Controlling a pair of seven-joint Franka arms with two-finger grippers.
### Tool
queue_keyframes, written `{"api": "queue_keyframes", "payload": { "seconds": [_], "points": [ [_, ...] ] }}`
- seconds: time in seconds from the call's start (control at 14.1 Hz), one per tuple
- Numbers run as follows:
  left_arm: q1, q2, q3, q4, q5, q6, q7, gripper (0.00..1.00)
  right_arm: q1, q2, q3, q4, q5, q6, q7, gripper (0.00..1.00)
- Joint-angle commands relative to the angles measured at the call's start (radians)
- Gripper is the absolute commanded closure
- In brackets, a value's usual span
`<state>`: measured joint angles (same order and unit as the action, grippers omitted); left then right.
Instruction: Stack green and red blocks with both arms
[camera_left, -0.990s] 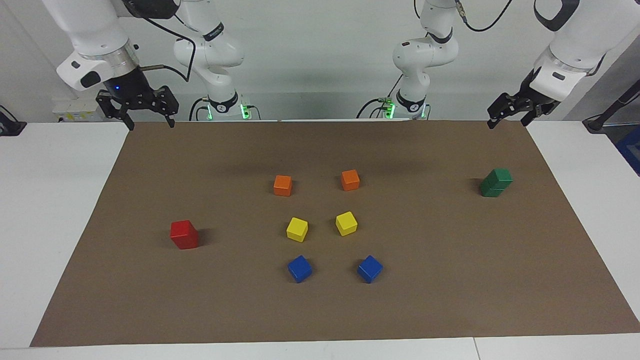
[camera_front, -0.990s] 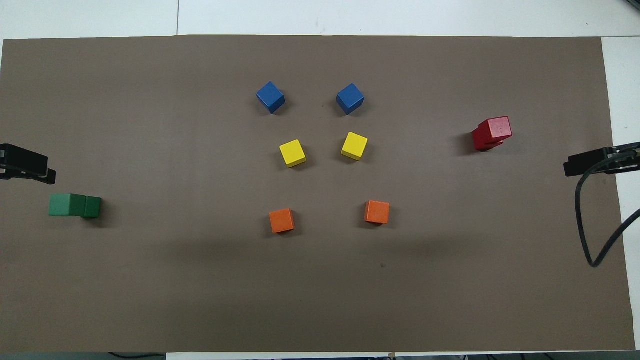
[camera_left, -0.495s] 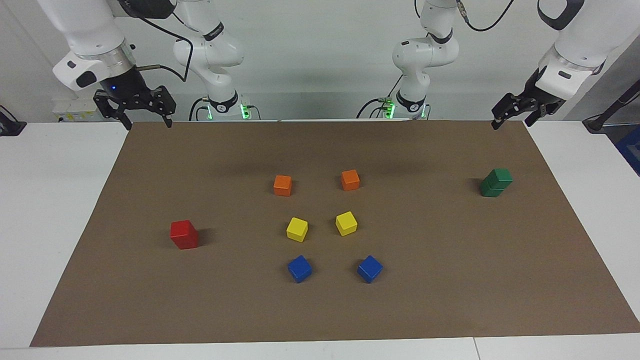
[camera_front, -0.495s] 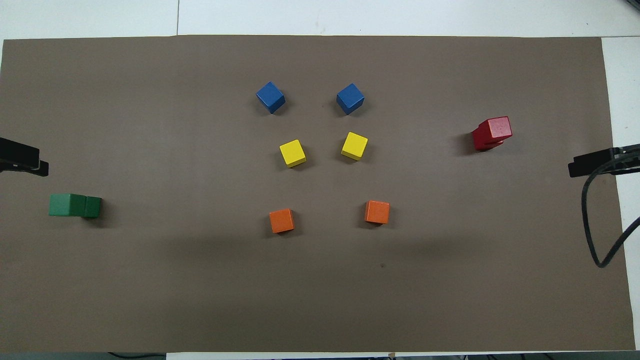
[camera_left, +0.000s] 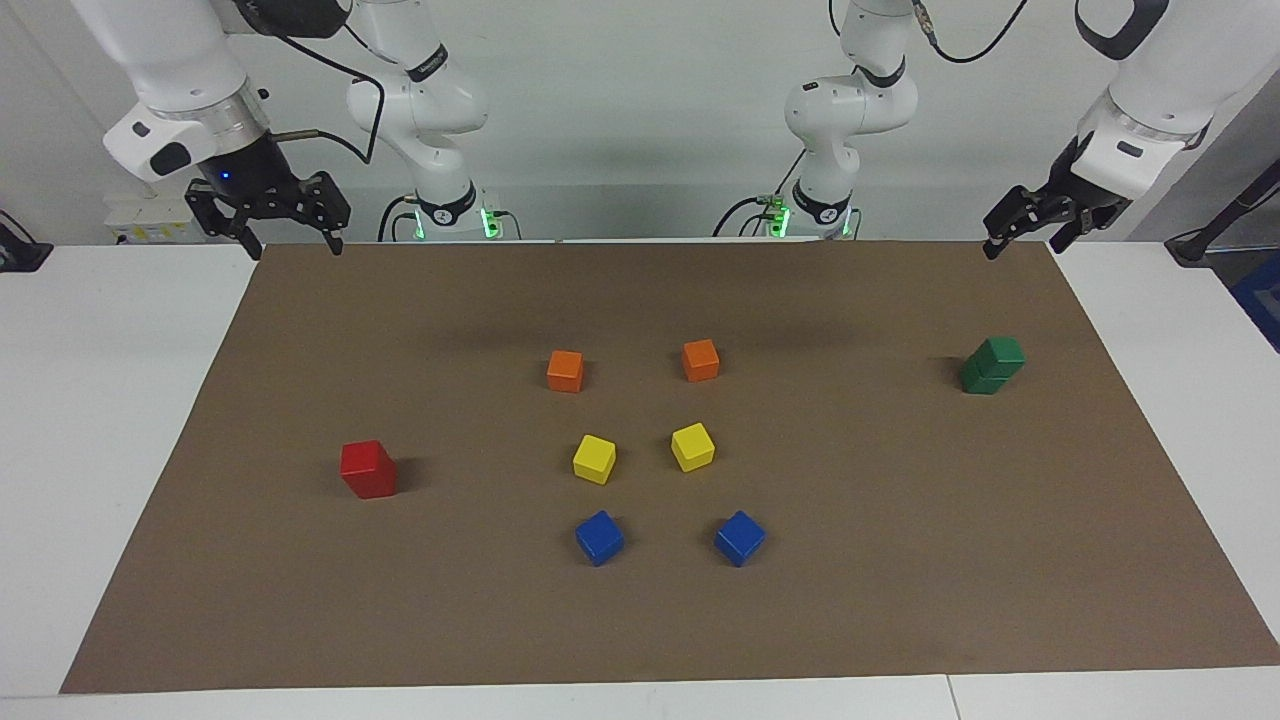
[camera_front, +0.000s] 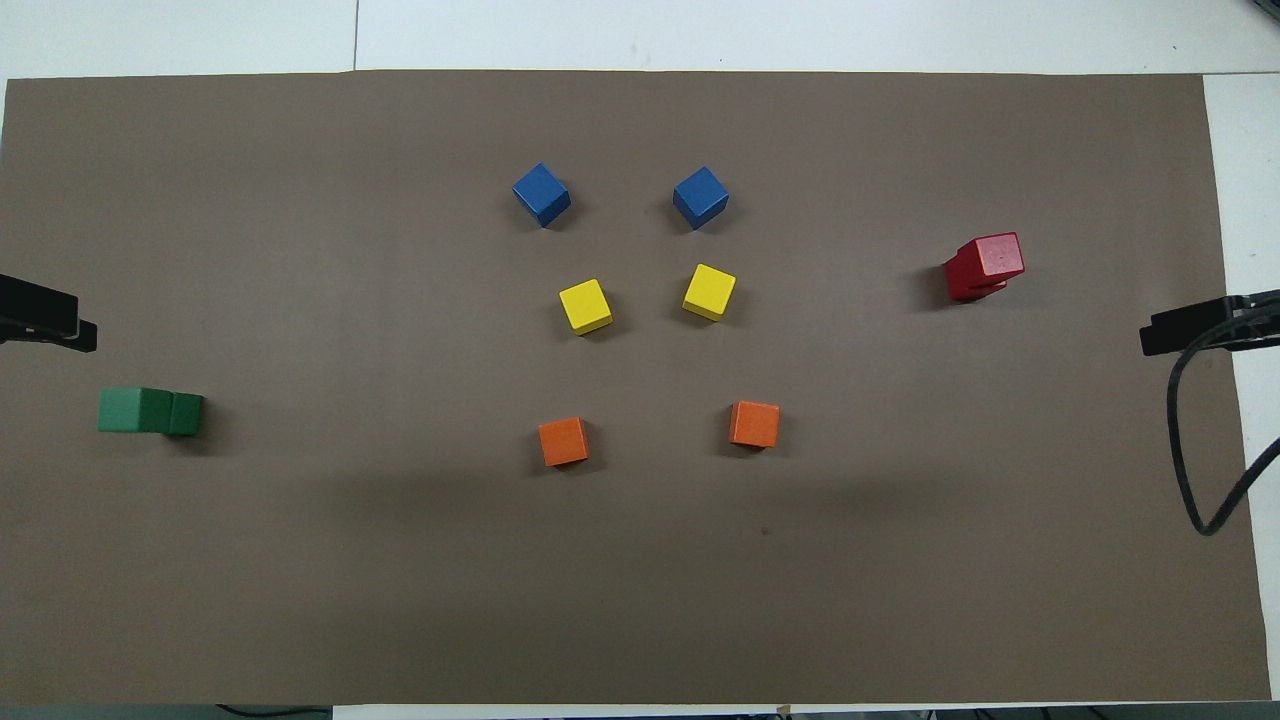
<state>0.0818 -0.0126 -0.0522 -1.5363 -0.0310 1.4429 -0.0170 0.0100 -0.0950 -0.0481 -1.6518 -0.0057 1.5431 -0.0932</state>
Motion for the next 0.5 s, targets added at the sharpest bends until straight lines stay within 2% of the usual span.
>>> {"api": "queue_keyframes", "payload": {
  "seconds": [0.0, 0.42],
  "points": [
    [-0.019, 0.009, 0.015, 0.021, -0.014, 0.002, -0.011, 0.00, -0.001, -0.005, -0.004, -0.002, -0.002, -0.015, 0.010, 0.00],
    [-0.022, 0.008, 0.015, 0.019, -0.014, 0.007, -0.008, 0.00, 0.004, -0.019, 0.001, -0.029, 0.000, -0.005, 0.012, 0.00]
  ]
}}
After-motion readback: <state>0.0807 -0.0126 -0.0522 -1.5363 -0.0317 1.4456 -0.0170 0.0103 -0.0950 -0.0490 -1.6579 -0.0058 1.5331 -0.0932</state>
